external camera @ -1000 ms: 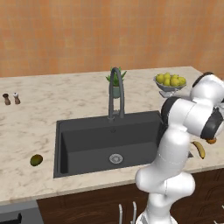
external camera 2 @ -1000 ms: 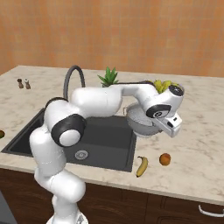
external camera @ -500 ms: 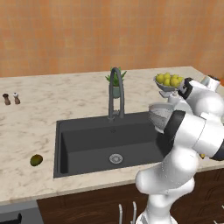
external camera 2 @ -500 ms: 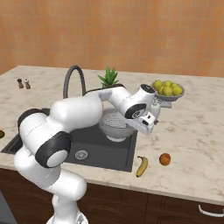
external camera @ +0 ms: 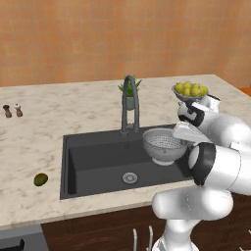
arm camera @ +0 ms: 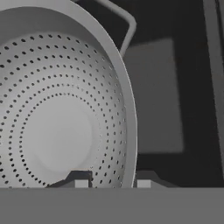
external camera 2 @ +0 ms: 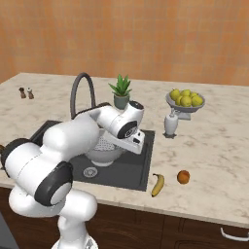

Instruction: Put the colander in the sink, put the mango, peach, banana in the colander, and turn on the sink faucet and pour water over the colander.

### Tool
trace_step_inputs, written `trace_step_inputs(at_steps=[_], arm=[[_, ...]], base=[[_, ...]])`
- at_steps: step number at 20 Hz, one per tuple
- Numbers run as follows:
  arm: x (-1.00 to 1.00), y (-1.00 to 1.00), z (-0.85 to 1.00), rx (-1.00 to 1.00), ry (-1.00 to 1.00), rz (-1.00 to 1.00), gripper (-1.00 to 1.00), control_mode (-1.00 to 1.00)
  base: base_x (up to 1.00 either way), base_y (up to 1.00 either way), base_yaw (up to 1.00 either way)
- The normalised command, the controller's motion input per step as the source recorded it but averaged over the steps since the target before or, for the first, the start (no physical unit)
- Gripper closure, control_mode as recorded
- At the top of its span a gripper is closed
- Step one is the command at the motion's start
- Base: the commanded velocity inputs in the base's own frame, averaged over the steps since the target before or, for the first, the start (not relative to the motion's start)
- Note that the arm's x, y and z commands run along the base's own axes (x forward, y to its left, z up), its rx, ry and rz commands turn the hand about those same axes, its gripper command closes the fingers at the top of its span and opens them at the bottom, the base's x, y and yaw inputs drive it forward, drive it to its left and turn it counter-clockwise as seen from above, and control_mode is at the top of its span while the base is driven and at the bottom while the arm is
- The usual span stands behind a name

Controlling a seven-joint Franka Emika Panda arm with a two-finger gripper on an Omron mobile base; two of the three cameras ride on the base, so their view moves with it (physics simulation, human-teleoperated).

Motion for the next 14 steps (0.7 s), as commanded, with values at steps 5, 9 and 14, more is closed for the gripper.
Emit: trace_step_inputs(at_steps=[5,9,14], arm=[[-0.06,0.72,-0.47,0.0,0.01,0.13,1.0,-1.0],[0.0,0.27,-0.36,0.0,0.0,0.03,1.0,-1.0],[0.17,0.43,-0.5,0.0,0.0,0.02,1.0,-1.0]], base=[[0.0,0.0,0.0],[0.0,0.0,0.0],[0.0,0.0,0.0]])
